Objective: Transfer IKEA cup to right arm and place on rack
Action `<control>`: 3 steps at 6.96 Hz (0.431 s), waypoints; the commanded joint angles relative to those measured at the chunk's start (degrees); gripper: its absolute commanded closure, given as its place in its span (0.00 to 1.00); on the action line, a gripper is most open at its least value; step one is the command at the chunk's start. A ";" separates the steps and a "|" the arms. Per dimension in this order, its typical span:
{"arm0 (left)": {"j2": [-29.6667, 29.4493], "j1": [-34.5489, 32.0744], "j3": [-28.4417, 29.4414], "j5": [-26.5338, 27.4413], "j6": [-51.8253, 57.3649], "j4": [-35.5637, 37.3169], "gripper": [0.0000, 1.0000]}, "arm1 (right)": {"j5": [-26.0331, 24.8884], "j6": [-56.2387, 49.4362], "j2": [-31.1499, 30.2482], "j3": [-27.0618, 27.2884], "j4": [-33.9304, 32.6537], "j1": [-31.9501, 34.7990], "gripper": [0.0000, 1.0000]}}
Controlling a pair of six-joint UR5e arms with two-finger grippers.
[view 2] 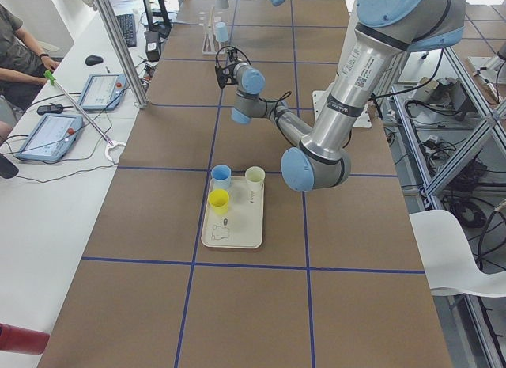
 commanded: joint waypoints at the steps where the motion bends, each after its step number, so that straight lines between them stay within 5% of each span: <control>1: 0.00 0.14 -0.03 0.07 0.00 0.00 0.09 | 4.60 -2.20 1.80 -4.25 0.11 2.66 1.00; 3: 0.00 0.14 -0.03 0.07 0.00 0.00 0.09 | 4.79 -2.20 1.89 -4.87 0.11 2.67 1.00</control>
